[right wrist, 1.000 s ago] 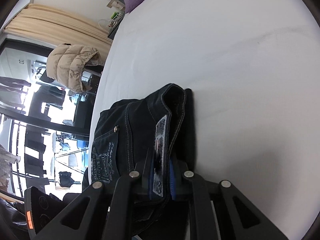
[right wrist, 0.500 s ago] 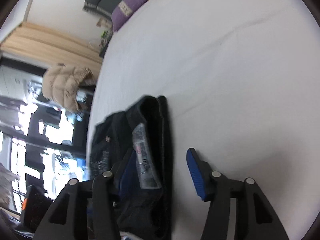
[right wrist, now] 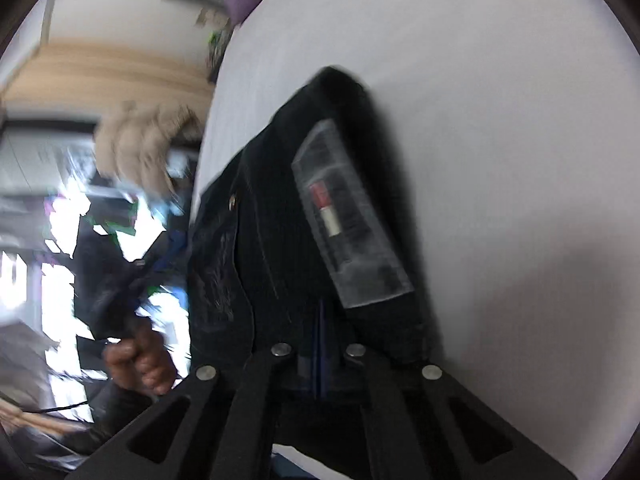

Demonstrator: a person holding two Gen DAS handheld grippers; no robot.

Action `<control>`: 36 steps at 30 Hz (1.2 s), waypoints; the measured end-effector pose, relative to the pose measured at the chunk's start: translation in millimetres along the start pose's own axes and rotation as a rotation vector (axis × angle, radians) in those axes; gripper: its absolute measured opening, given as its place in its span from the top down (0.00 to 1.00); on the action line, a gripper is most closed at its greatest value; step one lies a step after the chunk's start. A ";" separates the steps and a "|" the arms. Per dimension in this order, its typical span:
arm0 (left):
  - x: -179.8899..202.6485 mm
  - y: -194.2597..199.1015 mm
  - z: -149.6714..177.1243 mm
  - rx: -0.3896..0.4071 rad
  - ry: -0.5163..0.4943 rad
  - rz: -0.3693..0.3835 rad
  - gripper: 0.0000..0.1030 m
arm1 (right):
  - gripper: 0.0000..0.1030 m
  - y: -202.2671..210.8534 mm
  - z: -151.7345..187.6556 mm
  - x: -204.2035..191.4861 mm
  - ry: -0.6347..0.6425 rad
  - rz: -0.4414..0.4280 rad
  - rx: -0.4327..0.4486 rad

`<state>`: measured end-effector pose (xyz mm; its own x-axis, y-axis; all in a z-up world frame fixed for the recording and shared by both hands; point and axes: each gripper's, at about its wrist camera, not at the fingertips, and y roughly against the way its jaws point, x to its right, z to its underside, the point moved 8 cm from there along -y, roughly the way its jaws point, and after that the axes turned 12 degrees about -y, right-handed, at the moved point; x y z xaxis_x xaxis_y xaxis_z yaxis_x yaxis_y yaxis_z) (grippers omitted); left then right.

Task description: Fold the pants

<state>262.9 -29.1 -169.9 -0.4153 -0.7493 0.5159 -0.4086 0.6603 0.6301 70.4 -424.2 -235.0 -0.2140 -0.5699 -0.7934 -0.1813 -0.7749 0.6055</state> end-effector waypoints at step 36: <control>37.1 44.8 116.0 -0.028 -0.179 -0.012 0.77 | 0.36 70.4 48.2 -14.1 0.088 -0.260 0.210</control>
<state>134.9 -21.4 -189.9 -0.5494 -0.7345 0.3984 -0.3930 0.6479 0.6526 14.3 -457.6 -178.2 -0.0532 -0.3894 -0.9195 -0.4142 -0.8293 0.3752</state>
